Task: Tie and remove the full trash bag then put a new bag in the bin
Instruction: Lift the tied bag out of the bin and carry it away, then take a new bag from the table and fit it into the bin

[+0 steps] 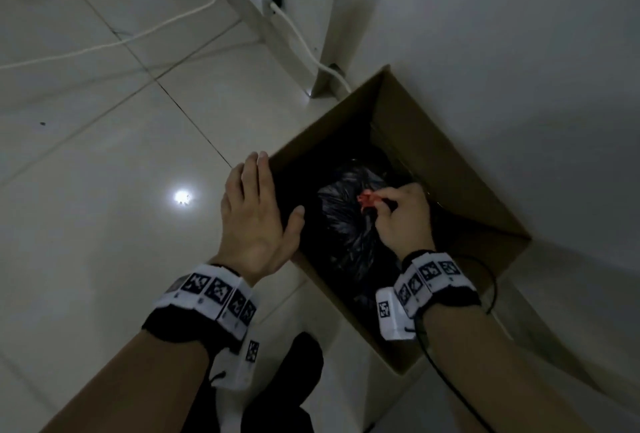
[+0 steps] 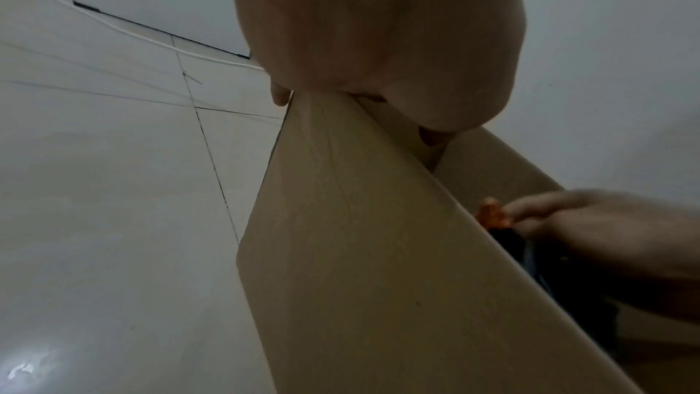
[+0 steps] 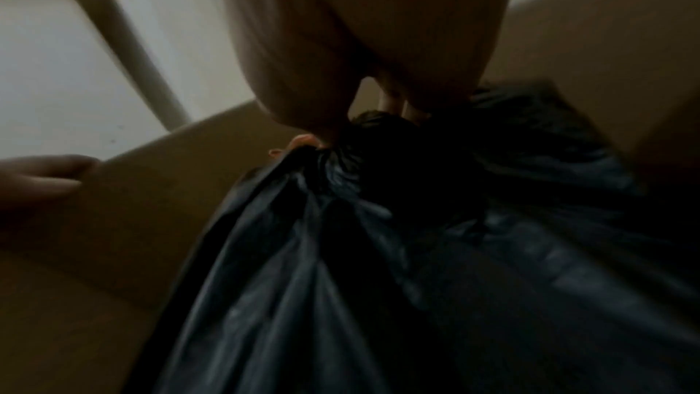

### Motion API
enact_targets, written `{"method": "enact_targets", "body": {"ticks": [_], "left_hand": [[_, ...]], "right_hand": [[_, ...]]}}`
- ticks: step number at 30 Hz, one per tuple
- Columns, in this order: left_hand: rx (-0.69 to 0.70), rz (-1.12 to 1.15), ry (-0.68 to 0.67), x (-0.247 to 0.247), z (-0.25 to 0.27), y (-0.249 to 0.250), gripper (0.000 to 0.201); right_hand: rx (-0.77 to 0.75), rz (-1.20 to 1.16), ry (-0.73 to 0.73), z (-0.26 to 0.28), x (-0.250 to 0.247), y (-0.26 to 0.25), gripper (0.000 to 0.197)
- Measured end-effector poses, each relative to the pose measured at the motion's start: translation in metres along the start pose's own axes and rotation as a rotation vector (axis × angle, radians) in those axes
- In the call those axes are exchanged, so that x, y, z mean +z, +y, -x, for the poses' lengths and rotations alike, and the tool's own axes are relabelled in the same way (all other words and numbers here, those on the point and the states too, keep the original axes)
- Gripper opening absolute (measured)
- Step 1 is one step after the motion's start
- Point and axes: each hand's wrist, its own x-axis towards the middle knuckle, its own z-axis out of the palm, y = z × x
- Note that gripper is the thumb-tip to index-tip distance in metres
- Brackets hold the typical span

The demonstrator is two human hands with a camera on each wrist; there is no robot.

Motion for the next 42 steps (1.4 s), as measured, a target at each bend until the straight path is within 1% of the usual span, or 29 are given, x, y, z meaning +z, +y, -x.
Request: {"method": "enact_targets", "body": {"ticks": [3, 5, 9, 11, 13, 15, 17, 18, 20, 21, 23, 25, 27, 30, 34, 36, 38, 40, 42], "left_hand": [[-0.012, 0.022, 0.006, 0.002, 0.000, 0.002, 0.094], [-0.014, 0.028, -0.013, 0.002, 0.001, 0.003, 0.094], [-0.032, 0.030, -0.097, -0.004, 0.000, 0.003, 0.097], [-0.046, 0.033, -0.177, -0.010, -0.001, 0.002, 0.100], [-0.061, 0.023, -0.261, -0.022, 0.006, 0.002, 0.100], [-0.085, 0.031, -0.318, -0.040, 0.024, 0.002, 0.098], [-0.089, 0.053, -0.374, -0.062, 0.051, 0.003, 0.093], [-0.095, 0.061, -0.421, -0.074, 0.066, 0.002, 0.089], [-0.130, 0.058, -0.560, -0.101, 0.102, -0.002, 0.079], [-0.155, 0.063, -0.617, -0.116, 0.119, -0.004, 0.075], [-0.252, 0.115, -0.693, -0.149, 0.156, -0.009, 0.067], [-0.344, 0.167, -0.744, -0.184, 0.194, -0.017, 0.062], [-0.374, 0.138, -0.780, -0.220, 0.229, -0.026, 0.058], [-0.364, 0.053, -0.822, -0.269, 0.276, -0.037, 0.055], [-0.316, 0.030, -0.773, -0.307, 0.330, -0.057, 0.048], [-0.312, 0.044, -0.765, -0.312, 0.354, -0.070, 0.048], [-0.303, 0.034, -0.804, -0.315, 0.382, -0.077, 0.047], [-0.256, 0.004, -0.847, -0.316, 0.410, -0.071, 0.042], [-0.197, -0.017, -0.888, -0.311, 0.438, -0.059, 0.041]], "right_hand": [[0.161, -0.015, -0.031, -0.029, 0.028, 0.007, 0.006], [0.230, -0.010, -0.047, -0.042, 0.034, 0.009, 0.007], [0.275, 0.011, -0.096, -0.041, 0.022, 0.009, 0.015], [0.290, -0.012, -0.071, -0.026, 0.007, 0.005, 0.020], [0.242, -0.004, -0.032, 0.000, -0.013, -0.003, 0.028], [0.207, -0.025, -0.009, 0.039, -0.035, -0.016, 0.030], [0.232, -0.079, -0.022, 0.087, -0.056, -0.028, 0.025], [0.249, -0.101, -0.048, 0.111, -0.065, -0.035, 0.024], [0.269, -0.115, -0.118, 0.162, -0.082, -0.053, 0.022], [0.281, -0.140, -0.140, 0.187, -0.091, -0.063, 0.020], [0.322, -0.250, -0.176, 0.239, -0.104, -0.086, 0.015], [0.357, -0.360, -0.192, 0.290, -0.118, -0.108, 0.009], [0.359, -0.408, -0.192, 0.335, -0.129, -0.128, 0.010], [0.351, -0.455, -0.157, 0.395, -0.141, -0.153, 0.014], [0.366, -0.569, -0.087, 0.466, -0.145, -0.176, 0.010], [0.366, -0.615, -0.021, 0.505, -0.146, -0.182, 0.011], [0.374, -0.647, 0.025, 0.552, -0.145, -0.183, 0.012], [0.422, -0.658, 0.014, 0.602, -0.137, -0.173, 0.012], [0.487, -0.671, 0.008, 0.653, -0.122, -0.151, 0.011]]}}
